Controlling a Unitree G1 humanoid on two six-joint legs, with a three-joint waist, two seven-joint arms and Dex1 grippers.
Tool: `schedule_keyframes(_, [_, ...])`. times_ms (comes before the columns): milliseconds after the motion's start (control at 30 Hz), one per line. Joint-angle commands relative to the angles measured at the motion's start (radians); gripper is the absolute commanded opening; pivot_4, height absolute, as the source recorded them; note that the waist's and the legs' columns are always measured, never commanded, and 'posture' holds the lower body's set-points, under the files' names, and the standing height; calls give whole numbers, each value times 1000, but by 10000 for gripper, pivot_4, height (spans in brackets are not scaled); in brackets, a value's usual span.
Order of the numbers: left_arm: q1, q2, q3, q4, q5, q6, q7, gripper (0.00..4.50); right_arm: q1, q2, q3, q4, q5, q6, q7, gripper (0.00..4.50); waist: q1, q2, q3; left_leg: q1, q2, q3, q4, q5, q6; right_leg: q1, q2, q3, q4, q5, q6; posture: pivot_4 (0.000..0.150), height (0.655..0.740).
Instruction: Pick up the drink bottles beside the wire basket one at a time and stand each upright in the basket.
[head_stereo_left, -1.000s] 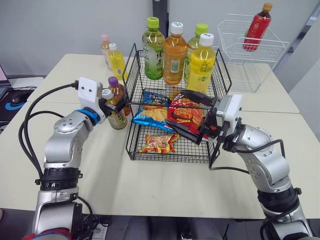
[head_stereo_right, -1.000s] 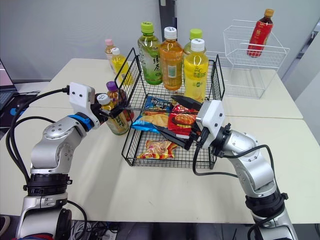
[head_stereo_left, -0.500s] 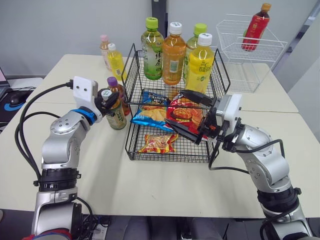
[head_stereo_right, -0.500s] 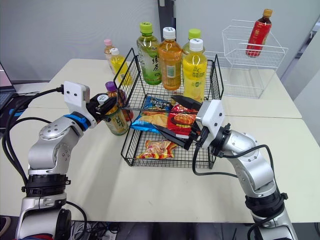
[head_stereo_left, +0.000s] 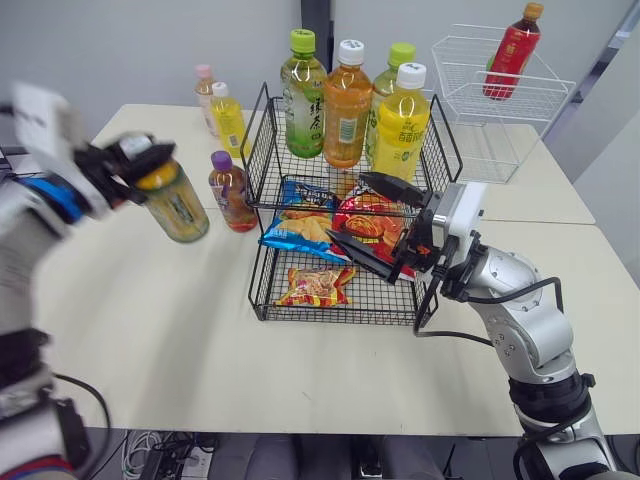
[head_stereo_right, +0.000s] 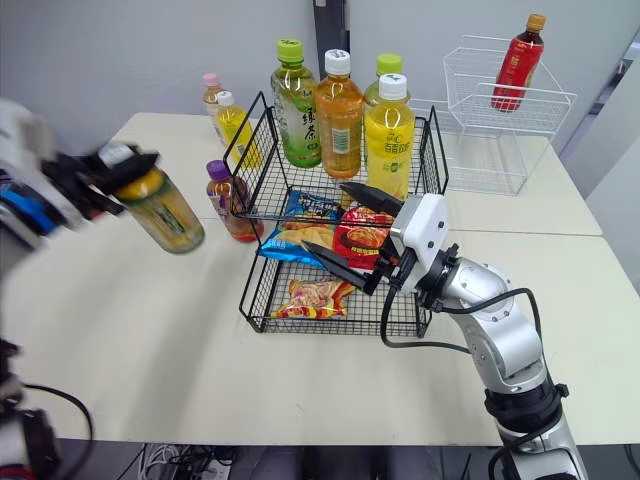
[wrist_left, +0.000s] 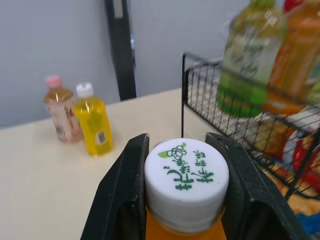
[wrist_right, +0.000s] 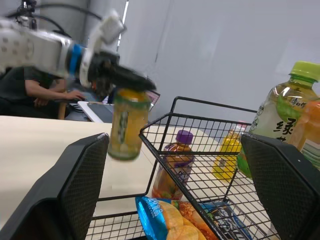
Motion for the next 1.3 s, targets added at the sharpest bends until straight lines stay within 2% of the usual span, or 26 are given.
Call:
schedule_keyframes(33, [-205, 122, 40, 19, -134, 85, -69, 13838, -6, 16, -32, -31, -26, -52, -39, 45000, 3, 0, 0, 0, 0, 0, 0, 0, 0, 0, 0, 0, 0, 0, 0, 1500, 7400])
schedule_keyframes(133, [-400, 150, -11, 100, -178, 130, -79, 13838, -8, 25, -29, -30, -46, -69, -57, 45000, 8, 0, 0, 0, 0, 0, 1, 0, 0, 0, 0, 0, 0, 0, 0, 1500, 7400])
schedule_keyframes(200, [-541, 131, -73, 143, -193, 154, -93, 13838, -4, 27, -32, -34, -56, -77, -67, 45000, 10, 0, 0, 0, -1, 0, 1, 0, 0, 0, 0, 0, 1, 0, 0, 1500, 7400])
schedule_keyframes(333, [-748, 1, -200, 231, -161, 139, -117, 13838, 4, 31, -47, -42, -90, -98, -99, 45000, 26, 0, 0, 0, -1, 0, 1, 0, 0, 0, 0, 0, 1, 0, 0, 1500, 7400])
schedule_keyframes(433, [-818, -99, -257, 285, -131, 128, -126, 13838, 10, 33, -55, -51, -109, -111, -122, 45000, 26, 0, 0, 0, -1, 0, 2, 0, 0, 1, 0, 0, 1, 0, 0, 1500, 7400])
schedule_keyframes(667, [-752, -287, -411, 295, -6, 22, -199, 13838, 49, 36, -60, -99, -148, -105, -180, 45000, 15, 2, 1, -1, -1, 1, 2, 4, -6, -2, 1, 2, 2, 0, 0, 1500, 7400])
schedule_keyframes(800, [-741, -363, -445, 347, 53, -33, -216, 13838, 81, 27, -55, -131, -161, -79, -201, 45000, 7, 2, 1, -5, 0, 2, 2, 4, -7, -7, 2, 4, 4, 0, 0, 1500, 7400])
schedule_keyframes(933, [-735, -413, -504, 453, 153, -128, -264, 13838, 99, 25, -54, -165, -167, -60, -219, 45000, 5, 2, 1, -5, -1, 2, 2, 4, -7, -7, 2, 4, 4, 0, 0, 1500, 7400])
schedule_keyframes(1167, [-748, -481, -508, 575, 215, -204, -321, 13838, 119, 24, -57, -187, -178, -38, -233, 45000, 6, 2, 1, -5, -1, 1, 2, 4, -7, -7, 2, 3, 3, 0, 0, 1500, 7400])
schedule_keyframes(1300, [-756, -505, -506, 618, 250, -250, -330, 26839, 122, 24, -54, -189, -177, -37, -233, 45000, 4, 2, 1, -5, -1, 1, 3, 4, -7, -7, 2, 3, 3, 0, 0, 1500, 7400])
